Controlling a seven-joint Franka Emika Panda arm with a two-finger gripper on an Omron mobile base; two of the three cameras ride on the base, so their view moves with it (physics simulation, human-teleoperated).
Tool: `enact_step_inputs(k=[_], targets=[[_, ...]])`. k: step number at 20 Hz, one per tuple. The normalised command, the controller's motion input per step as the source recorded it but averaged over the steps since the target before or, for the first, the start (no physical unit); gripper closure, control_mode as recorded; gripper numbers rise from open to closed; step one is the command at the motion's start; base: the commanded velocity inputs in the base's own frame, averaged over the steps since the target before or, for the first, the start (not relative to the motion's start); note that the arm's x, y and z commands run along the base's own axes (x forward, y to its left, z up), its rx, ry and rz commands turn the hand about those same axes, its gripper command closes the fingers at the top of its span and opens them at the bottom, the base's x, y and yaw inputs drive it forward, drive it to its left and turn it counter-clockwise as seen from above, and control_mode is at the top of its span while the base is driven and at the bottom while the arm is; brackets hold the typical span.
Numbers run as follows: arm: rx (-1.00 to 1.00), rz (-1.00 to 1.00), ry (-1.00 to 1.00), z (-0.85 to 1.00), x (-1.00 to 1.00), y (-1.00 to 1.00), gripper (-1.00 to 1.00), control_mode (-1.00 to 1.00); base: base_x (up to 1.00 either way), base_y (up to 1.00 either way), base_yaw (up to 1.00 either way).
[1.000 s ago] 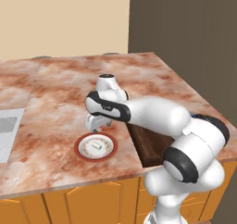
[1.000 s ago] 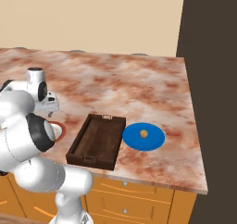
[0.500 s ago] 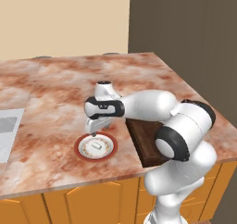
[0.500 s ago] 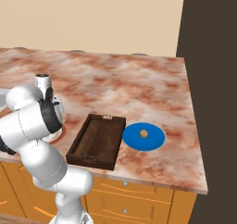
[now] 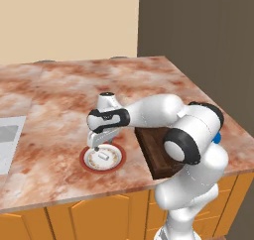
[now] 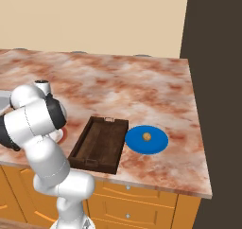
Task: Move the dessert items from the plates to the tray.
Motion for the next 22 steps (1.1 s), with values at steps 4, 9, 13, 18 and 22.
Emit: enact_step_inputs(k=[4, 9, 13, 18, 22], targets=[[0.00, 0.00, 0.00, -0.24, 0.00, 0.05, -1.00, -1.00, 0.00, 0.00, 0.00], [0.00, 0.00, 0.01, -0.16, 0.00, 0.00, -1.00, -1.00, 0.00, 0.00, 0.00], [0.00, 0.00, 0.03, -0.15, 0.00, 0.00, -1.00, -1.00, 0.00, 0.00, 0.00], [0.00, 0.00, 0.04, -0.23, 0.00, 0.00, -1.00, -1.00, 0.00, 0.00, 0.00], [0.00, 0.00, 0.05, -0.20, 0.00, 0.00, -1.00, -1.00, 0.00, 0.00, 0.00]])
